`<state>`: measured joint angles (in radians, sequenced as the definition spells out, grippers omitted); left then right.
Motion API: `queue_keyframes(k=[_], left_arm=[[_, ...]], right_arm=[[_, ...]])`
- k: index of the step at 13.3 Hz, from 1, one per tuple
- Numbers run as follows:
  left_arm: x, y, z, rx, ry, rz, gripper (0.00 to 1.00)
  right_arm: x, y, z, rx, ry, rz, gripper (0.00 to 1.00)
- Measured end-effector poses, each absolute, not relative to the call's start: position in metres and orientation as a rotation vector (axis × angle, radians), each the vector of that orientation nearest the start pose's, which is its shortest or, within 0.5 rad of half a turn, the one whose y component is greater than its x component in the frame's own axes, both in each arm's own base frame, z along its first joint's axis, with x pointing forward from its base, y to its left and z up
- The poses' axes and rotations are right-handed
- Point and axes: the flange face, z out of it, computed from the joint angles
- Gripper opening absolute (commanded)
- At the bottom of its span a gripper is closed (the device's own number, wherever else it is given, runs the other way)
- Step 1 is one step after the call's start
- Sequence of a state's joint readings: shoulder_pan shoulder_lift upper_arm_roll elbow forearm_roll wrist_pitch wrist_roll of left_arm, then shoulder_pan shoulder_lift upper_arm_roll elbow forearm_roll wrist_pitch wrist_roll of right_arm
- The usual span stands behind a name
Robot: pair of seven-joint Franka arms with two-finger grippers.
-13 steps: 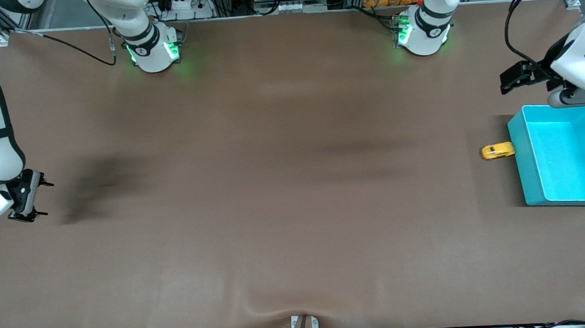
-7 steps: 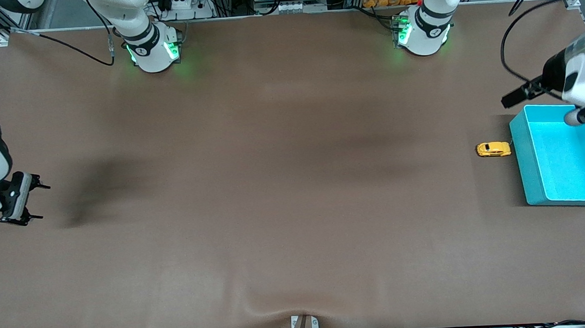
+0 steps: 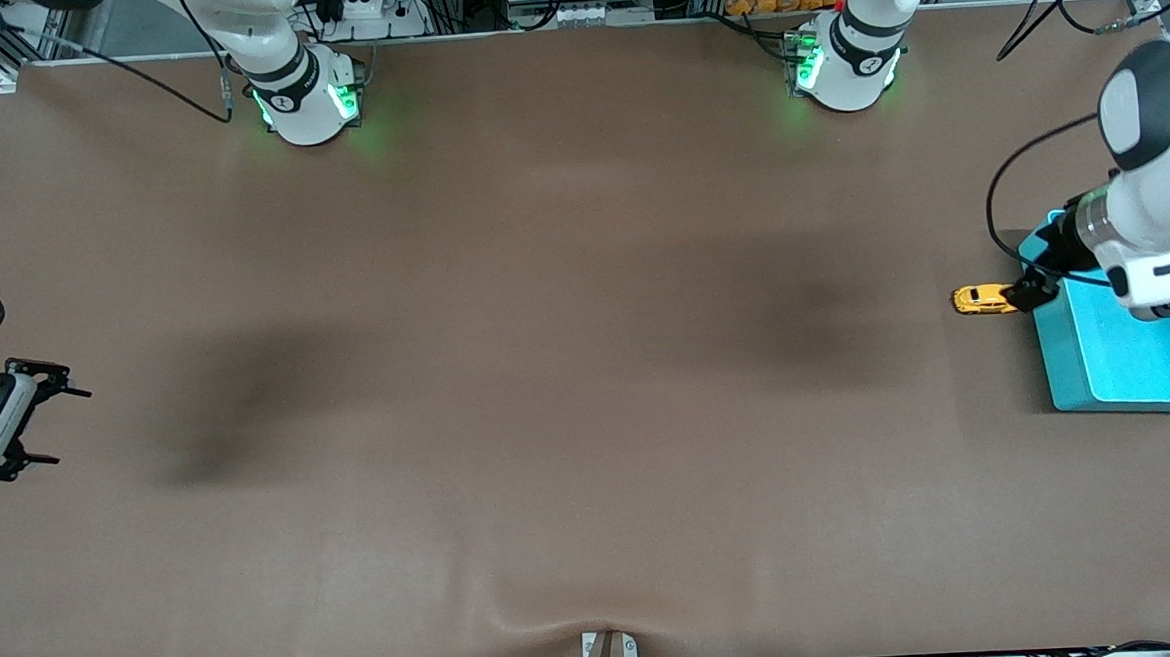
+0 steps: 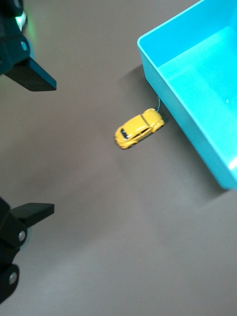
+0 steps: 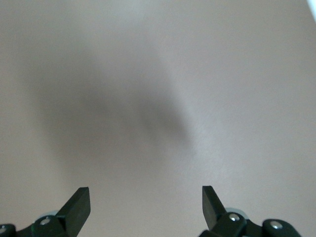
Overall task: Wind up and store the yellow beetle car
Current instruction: 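Lower the left gripper to the car while the right gripper withdraws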
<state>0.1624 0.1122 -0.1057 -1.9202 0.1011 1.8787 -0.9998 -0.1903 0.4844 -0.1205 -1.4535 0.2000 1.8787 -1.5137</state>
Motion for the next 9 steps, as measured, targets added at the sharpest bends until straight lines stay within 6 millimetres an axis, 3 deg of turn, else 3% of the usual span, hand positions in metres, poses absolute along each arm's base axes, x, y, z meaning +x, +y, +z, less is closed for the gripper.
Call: queue_keyframes(k=[3,6,9], left_arm=[[0.564,0.078,0.378,-2.499,-1.655,0.136,1.00],[0.552,0.094,0.323,-2.356,-1.800,0.106,1.00],[0.541,0.106,0.288,-2.300,-1.897,0.089,1.00]], right_arm=[[0.662,-0.136,0.473,-2.620,-1.462,-0.102,1.00],[0.654,-0.101,0.531,-2.696,-1.311,-0.111,1.00],[0.631,-0.066,0.589,-2.782,-1.110,-0.132,1.00]])
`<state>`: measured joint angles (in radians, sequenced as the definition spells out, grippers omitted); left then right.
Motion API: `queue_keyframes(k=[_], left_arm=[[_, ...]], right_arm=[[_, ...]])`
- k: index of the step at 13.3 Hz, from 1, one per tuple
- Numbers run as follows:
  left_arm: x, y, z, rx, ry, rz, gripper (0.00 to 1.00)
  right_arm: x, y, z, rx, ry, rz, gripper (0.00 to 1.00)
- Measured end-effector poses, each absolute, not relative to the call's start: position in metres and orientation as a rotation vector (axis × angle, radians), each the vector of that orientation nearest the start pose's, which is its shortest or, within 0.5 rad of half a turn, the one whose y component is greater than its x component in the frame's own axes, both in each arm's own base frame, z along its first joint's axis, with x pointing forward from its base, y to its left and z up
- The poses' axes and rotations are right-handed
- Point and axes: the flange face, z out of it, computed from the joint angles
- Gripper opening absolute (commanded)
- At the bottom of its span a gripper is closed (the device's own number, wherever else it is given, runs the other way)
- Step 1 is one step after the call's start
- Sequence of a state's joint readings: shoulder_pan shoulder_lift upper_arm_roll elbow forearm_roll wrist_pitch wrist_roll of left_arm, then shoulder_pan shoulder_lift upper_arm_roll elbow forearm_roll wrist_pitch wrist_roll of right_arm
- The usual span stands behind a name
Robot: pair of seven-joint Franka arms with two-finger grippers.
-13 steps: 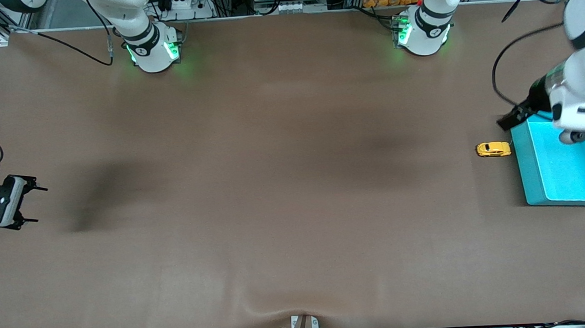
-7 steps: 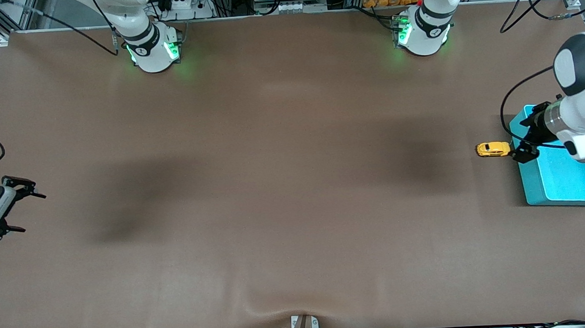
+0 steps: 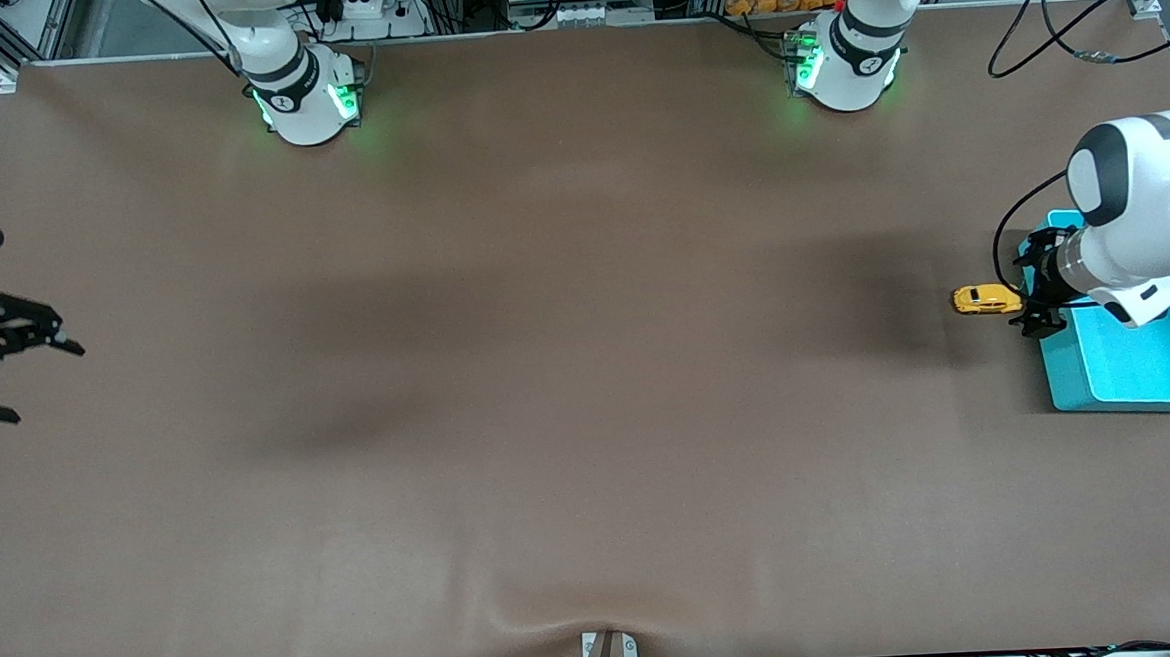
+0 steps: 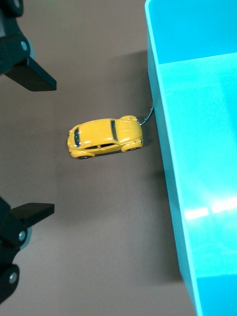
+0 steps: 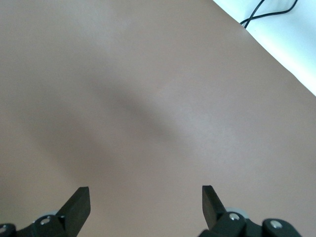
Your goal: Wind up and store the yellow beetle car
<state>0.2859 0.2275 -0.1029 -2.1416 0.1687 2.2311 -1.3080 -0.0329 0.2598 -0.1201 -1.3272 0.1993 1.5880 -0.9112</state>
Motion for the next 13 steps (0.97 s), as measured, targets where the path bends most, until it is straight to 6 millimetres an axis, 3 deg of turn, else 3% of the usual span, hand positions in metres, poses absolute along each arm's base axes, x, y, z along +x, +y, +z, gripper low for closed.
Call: queue_keyframes(k=[3,6,9,11,13], left_arm=[[0.528,0.118,0.268,-2.291,-1.950,0.058,1.00],[0.516,0.128,0.253,-2.289,-1.990,0.029,1.00],[0.507,0.127,0.231,-2.303,-2.000,0.022,1.00],[0.500,0.128,0.218,-2.301,-2.009,0.032,1.00],[0.498,0.132,0.210,-2.298,-2.024,0.029,1.00]], right_arm=[[0.596,-0.054,0.646,-2.839,-0.942,-0.165,1.00],[0.570,-0.055,0.677,-2.879,-0.855,-0.187,1.00],[0.549,-0.041,0.687,-2.931,-0.553,-0.099,1.00],[0.539,-0.025,0.684,-2.967,-0.306,0.013,1.00],[0.536,-0.012,0.675,-3.031,-0.201,0.087,1.00]])
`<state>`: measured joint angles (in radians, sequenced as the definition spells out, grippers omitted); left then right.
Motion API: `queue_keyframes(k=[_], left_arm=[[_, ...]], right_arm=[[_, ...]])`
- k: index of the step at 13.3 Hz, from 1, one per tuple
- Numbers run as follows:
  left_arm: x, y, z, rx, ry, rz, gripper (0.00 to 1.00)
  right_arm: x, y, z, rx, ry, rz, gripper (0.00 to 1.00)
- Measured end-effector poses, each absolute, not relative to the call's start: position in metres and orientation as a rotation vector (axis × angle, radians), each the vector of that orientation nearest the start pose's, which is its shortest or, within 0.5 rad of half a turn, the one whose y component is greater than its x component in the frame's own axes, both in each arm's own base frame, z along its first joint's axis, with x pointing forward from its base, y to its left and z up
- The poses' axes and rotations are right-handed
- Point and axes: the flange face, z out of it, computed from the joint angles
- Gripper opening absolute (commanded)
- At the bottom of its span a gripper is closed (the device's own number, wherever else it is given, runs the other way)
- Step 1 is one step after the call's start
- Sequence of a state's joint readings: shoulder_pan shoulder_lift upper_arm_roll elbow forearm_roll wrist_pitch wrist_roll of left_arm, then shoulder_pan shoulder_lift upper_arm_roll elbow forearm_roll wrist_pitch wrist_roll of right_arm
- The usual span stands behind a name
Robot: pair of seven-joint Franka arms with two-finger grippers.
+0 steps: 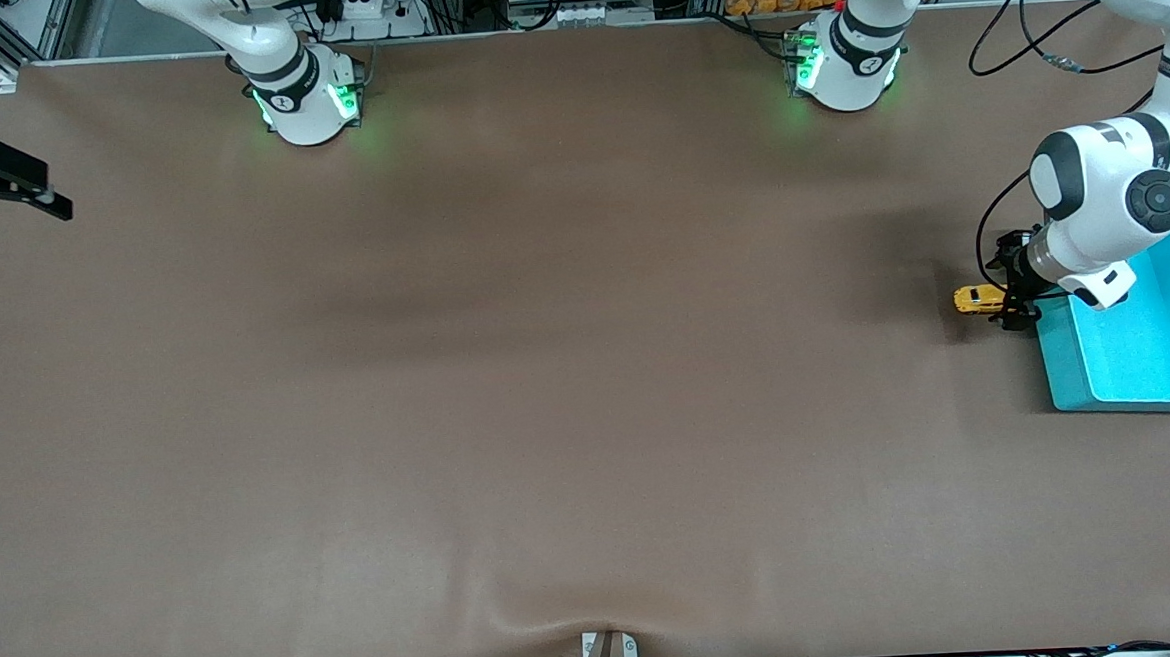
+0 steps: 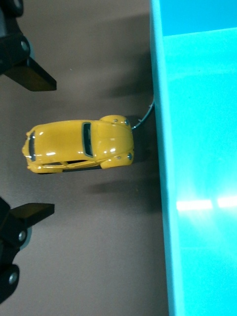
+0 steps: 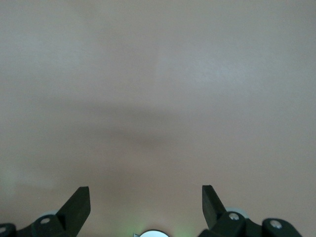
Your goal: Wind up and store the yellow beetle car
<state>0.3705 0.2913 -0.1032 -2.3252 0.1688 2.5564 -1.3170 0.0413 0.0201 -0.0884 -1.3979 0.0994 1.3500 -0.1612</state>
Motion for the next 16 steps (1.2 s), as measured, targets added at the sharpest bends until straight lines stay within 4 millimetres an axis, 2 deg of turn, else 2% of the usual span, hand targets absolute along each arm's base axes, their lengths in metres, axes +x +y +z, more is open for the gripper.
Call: queue_keyframes(k=[4,6,9,11,12,13,16], left_arm=[[0.494,0.137,0.193,-2.294,-2.043,0.034,1.00],[0.493,0.142,0.189,-2.287,-2.056,0.031,0.97],[0.491,0.145,0.187,-2.313,-1.989,0.015,0.64],[0.490,0.144,0.186,-2.320,-1.972,0.015,0.33],[0.491,0.144,0.186,-2.321,-1.970,0.014,0.24],[0.491,0.144,0.186,-2.323,-1.971,0.011,0.16],[0.494,0.143,0.190,-2.332,-1.970,-0.007,0.15]], right_arm=[[0.540,-0.015,0.641,-3.067,-0.163,0.088,1.00],[0.537,-0.017,0.631,-3.078,-0.159,0.069,1.00],[0.532,-0.018,0.633,-3.080,-0.159,0.059,1.00],[0.531,-0.016,0.632,-3.079,-0.162,0.061,1.00],[0.531,-0.013,0.630,-3.079,-0.170,0.066,1.00],[0.531,-0.010,0.629,-3.078,-0.180,0.069,1.00],[0.532,-0.007,0.629,-3.078,-0.188,0.067,1.00]])
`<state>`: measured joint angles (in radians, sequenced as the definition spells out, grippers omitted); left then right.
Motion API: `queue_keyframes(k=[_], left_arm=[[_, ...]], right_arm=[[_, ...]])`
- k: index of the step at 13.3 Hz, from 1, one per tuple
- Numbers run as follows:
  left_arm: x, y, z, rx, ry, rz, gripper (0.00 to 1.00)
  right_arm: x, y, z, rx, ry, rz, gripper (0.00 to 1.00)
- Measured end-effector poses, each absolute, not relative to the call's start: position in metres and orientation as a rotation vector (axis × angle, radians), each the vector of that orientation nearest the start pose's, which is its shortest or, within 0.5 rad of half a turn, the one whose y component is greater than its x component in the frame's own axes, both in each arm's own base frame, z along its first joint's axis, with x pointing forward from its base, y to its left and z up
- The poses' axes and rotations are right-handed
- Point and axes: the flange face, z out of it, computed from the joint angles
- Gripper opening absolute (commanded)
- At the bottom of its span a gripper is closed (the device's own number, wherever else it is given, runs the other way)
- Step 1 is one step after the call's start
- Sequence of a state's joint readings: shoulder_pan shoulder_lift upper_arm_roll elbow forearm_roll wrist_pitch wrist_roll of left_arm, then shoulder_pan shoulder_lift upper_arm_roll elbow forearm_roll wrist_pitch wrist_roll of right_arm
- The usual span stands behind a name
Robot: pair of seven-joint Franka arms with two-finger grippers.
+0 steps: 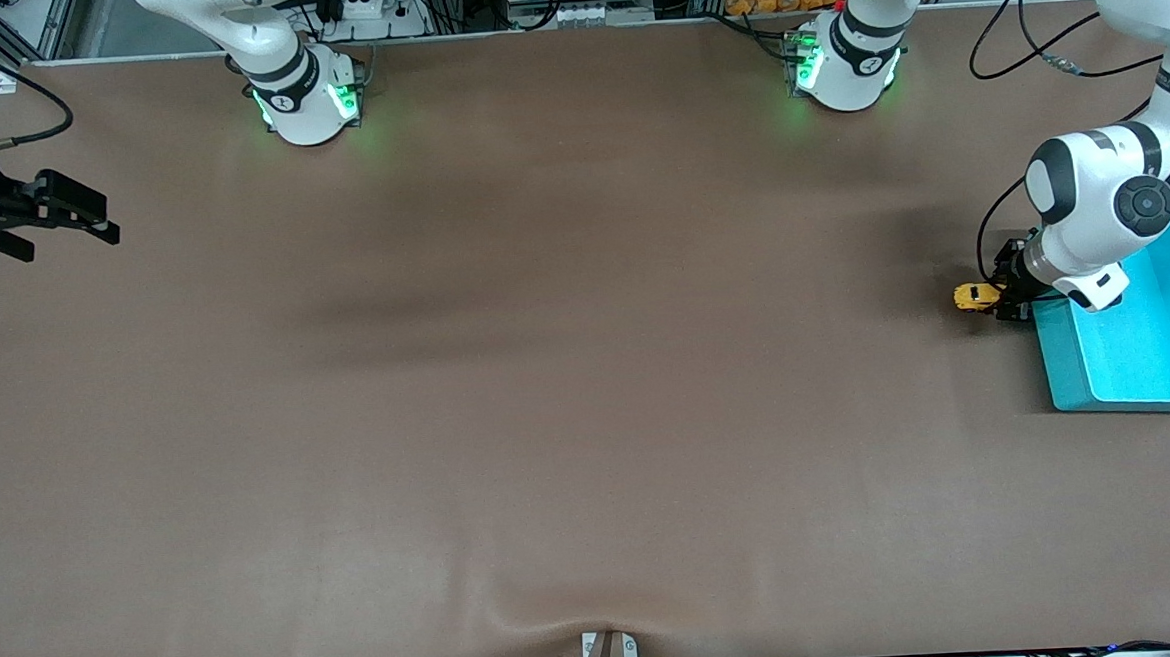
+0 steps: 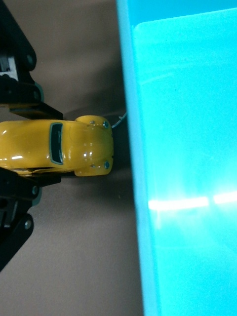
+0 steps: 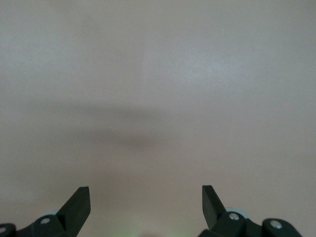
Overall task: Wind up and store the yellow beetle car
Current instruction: 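Lift the car with the left gripper over into the blue bin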
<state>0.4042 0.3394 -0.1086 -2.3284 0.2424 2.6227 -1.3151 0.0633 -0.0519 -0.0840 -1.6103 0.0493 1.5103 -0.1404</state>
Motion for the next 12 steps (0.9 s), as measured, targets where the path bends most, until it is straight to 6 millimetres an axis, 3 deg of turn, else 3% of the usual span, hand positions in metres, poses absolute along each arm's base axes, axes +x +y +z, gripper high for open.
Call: queue_keyframes(k=[3,7,8,10,12], left_arm=[[0.510,0.128,0.221,-2.375,-1.932,-0.075,0.15],[0.533,0.076,0.309,-2.439,-1.703,-0.057,0.13],[0.538,0.072,0.330,-2.473,-1.611,-0.036,0.12],[0.545,0.079,0.362,-2.586,-1.383,-0.011,0.10],[0.545,0.105,0.375,-2.711,-1.120,0.010,0.09]], right_arm=[[0.532,-0.007,0.628,-3.078,-0.187,0.069,1.00],[0.532,-0.007,0.625,-3.077,-0.188,0.079,1.00],[0.532,-0.006,0.625,-3.077,-0.189,0.079,1.00],[0.532,-0.004,0.625,-3.077,-0.195,0.080,1.00],[0.532,-0.002,0.625,-3.077,-0.201,0.080,1.00]])
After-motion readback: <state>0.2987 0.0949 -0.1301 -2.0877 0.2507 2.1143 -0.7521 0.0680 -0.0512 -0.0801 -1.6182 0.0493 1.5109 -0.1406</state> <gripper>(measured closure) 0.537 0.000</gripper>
